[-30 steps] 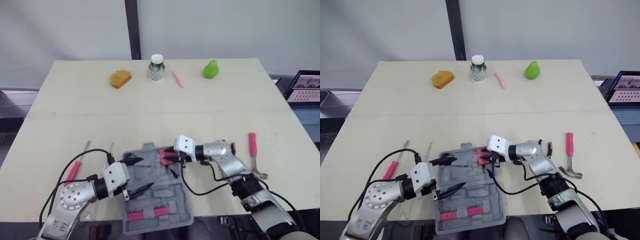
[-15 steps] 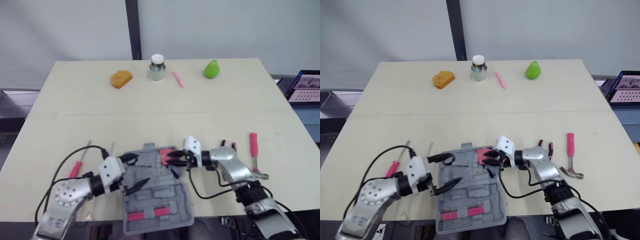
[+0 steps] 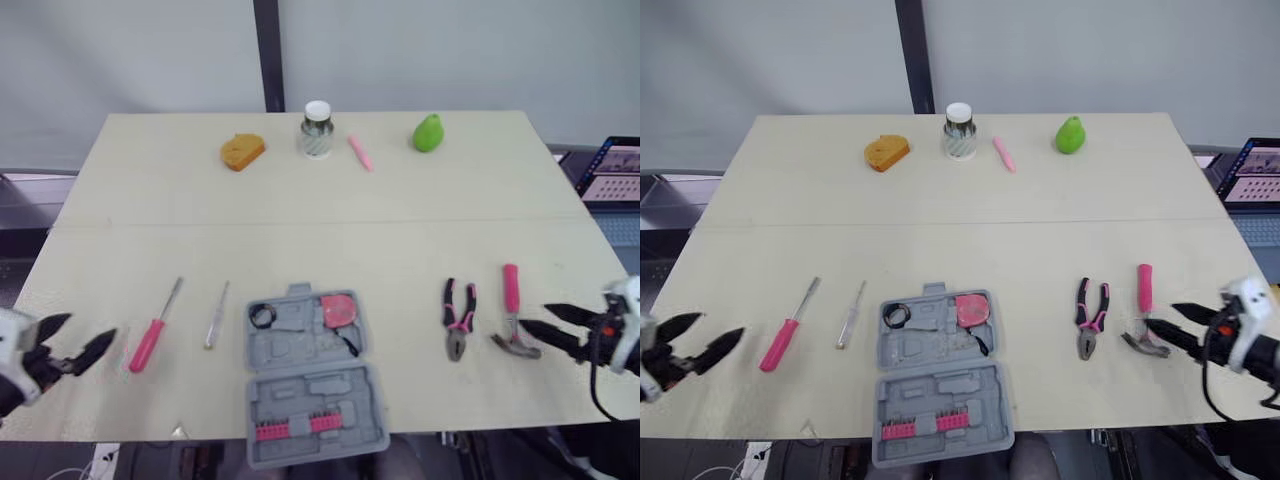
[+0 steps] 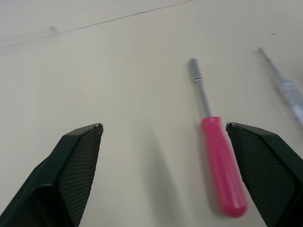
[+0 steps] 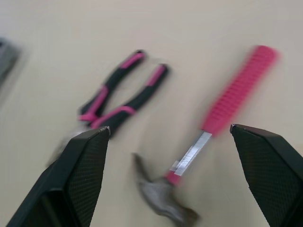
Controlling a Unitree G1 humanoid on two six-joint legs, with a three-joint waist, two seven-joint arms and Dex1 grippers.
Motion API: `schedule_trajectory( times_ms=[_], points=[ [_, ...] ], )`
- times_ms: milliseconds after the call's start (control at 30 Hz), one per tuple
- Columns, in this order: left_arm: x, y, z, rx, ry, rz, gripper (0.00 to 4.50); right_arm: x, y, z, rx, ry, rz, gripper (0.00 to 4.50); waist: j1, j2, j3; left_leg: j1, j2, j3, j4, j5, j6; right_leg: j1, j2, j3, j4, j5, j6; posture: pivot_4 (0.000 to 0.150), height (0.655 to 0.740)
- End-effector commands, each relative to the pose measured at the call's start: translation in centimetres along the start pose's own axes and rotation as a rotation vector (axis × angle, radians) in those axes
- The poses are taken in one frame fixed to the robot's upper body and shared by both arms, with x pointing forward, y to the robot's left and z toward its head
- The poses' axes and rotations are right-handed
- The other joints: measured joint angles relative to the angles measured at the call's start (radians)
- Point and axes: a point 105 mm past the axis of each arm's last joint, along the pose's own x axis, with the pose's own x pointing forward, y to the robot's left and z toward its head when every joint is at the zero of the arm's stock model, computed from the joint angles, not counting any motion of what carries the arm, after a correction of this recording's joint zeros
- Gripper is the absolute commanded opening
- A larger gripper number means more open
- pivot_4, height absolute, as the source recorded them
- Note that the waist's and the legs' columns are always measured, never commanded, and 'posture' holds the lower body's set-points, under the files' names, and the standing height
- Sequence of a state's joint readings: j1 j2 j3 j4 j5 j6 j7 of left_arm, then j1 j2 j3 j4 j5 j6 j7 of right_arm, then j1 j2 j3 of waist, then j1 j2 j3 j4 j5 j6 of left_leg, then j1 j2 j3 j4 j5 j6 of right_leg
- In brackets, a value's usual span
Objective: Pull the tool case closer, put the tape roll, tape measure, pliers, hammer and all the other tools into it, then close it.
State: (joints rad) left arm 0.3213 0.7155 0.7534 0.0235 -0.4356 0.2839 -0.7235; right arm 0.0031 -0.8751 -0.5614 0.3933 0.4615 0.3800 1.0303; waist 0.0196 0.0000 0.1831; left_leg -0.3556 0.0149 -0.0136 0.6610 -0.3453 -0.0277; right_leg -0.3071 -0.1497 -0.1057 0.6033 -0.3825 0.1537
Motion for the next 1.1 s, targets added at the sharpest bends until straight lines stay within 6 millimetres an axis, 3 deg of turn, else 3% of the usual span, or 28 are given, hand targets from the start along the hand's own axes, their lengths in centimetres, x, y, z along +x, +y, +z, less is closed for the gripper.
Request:
schedule_trajectory(
  times_ms=[33, 167, 367, 467, 567, 700, 900, 1100],
  points=[
    [-1.2, 2.3, -0.6, -0.019, -0.021, 0.106, 4.50, -2.1, -3.5, -0.3, 0.023, -0.098, -0.226, 4.42, -0.001, 0.000, 0.000, 0.000, 0.000, 0.000, 0.000, 0.000, 0.000, 0.000, 0.000, 0.000, 0.000, 0.000, 0.000, 0.150, 0.7400],
    [-1.3, 2.5, -1.9, -0.015, 0.009, 0.114, 4.50, -2.3, -3.9, -2.1, 0.013, -0.065, -0.248, 4.42, -0.008, 0.000, 0.000, 0.000, 0.000, 0.001, 0.000, 0.000, 0.000, 0.000, 0.000, 0.000, 0.000, 0.000, 0.000, 0.150, 0.7400],
    [-0.5, 2.4, -1.5, -0.002, -0.012, 0.109, 4.50, -1.5, -3.0, -2.0, -0.004, -0.068, -0.211, 4.42, -0.018, 0.001, 0.001, 0.001, 0.001, 0.001, 0.000, 0.000, 0.000, 0.000, 0.000, 0.001, 0.001, 0.000, 0.000, 0.150, 0.7400],
    [0.4, 1.2, -0.4, 0.035, -0.039, 0.056, 4.50, -0.6, -1.0, -1.3, -0.014, -0.097, -0.152, 4.42, -0.020, 0.001, 0.001, 0.001, 0.001, 0.001, -0.001, 0.000, -0.001, 0.000, 0.000, 0.001, 0.000, 0.000, 0.000, 0.150, 0.7400],
    [2.3, -3.2, 1.8, 0.136, -0.079, -0.140, 4.50, 1.2, 3.4, -0.2, -0.020, -0.137, -0.054, 4.42, -0.018, 0.001, 0.001, 0.000, 0.001, 0.000, -0.001, 0.000, -0.001, 0.000, 0.000, 0.001, 0.000, 0.000, 0.000, 0.150, 0.7400],
    [3.9, -9.7, 4.1, 0.253, -0.123, -0.411, 4.50, 3.1, 8.9, -0.6, -0.031, -0.092, -0.004, 4.42, -0.010, 0.002, 0.001, 0.000, 0.001, 0.000, 0.000, 0.000, -0.002, 0.000, 0.000, 0.001, 0.002, 0.000, 0.000, 0.150, 0.7400],
    [5.3, -20.0, 6.3, 0.419, -0.226, -0.851, 4.50, 5.0, 12.8, -1.9, -0.015, -0.052, -0.119, 4.42, 0.004, 0.004, 0.002, 0.000, 0.000, -0.001, 0.001, -0.001, -0.002, 0.000, 0.000, 0.002, 0.002, 0.000, 0.000, 0.150, 0.7400],
    [5.9, -25.1, 7.9, 0.508, -0.332, -1.086, 4.50, 4.8, 15.2, -2.9, 0.008, -0.040, -0.207, 4.42, 0.004, 0.008, 0.003, -0.001, 0.000, -0.001, 0.001, 0.000, -0.003, -0.002, 0.001, 0.002, 0.004, 0.000, 0.000, 0.150, 0.7400]
  ],
)
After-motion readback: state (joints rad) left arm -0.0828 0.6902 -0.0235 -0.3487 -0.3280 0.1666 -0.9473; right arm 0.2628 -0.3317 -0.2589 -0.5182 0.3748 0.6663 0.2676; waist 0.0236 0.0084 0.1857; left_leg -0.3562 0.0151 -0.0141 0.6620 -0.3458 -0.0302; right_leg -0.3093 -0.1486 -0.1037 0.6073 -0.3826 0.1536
